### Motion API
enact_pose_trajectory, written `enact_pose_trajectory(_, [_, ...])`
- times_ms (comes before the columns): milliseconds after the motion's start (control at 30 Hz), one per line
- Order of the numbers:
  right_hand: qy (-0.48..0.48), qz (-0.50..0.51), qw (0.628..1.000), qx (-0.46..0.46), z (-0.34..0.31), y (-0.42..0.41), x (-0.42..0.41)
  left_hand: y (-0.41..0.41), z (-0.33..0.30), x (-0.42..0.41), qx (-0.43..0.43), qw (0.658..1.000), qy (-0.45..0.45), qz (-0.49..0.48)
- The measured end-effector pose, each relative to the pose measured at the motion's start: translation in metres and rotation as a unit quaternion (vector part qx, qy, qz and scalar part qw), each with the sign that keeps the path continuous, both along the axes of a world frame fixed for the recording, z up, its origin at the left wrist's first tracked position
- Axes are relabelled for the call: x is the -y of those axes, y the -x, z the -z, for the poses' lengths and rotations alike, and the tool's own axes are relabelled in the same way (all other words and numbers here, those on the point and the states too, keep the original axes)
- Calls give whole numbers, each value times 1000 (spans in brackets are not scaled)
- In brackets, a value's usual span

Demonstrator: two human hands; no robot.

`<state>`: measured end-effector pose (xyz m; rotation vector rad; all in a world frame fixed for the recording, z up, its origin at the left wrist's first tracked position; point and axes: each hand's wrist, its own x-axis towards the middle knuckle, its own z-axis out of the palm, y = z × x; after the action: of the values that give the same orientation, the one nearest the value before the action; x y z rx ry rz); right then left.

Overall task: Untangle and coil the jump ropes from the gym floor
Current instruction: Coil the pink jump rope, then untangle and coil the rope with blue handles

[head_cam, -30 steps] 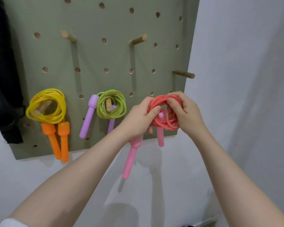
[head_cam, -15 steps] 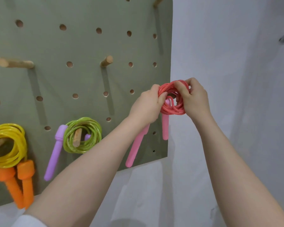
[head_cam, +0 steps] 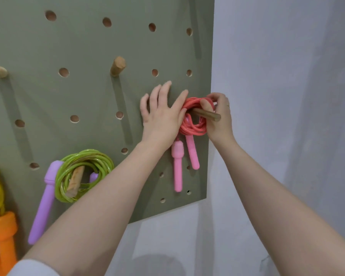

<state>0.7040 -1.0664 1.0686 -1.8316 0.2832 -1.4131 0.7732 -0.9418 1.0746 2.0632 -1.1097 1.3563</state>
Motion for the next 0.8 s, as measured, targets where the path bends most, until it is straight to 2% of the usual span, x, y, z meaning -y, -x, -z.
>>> enact_pose_trajectory(100, [-3, 64, 998, 10, 2, -11, 7, -3, 0, 4, -38, 998, -52, -18])
enact_pose_trajectory(233, [-119, 29, 992, 8, 8, -16, 11, 1, -2, 8, -49, 996, -59, -34])
enact_pose_trajectory(300, [-72, 76, 994, -43, 8, -10, 4, 3, -5, 6, -73, 994, -77, -24])
enact_pose_trajectory(367, [-3, 41, 996, -74, 11, 2, -4, 8, -9, 2, -104, 990, -100, -3])
enact_pose_trajectory(433, [26, -3, 993, -117, 17, 17, -11, 16, -10, -2, -133, 982, -128, 26])
enact_pose_trajectory(500, [17, -33, 989, -140, 20, 31, -12, 25, -5, -8, -183, 968, -135, 102])
enact_pose_trajectory(633, [-66, -45, 994, -69, 26, 53, -20, 38, 6, -17, -333, 889, -51, 309])
enact_pose_trajectory(667, [-69, -47, 994, -64, 27, 57, -23, 40, 6, -19, -343, 883, -46, 316])
enact_pose_trajectory(800, [-41, -82, 994, -57, 28, 65, -35, 51, 8, -24, -331, 897, -49, 288])
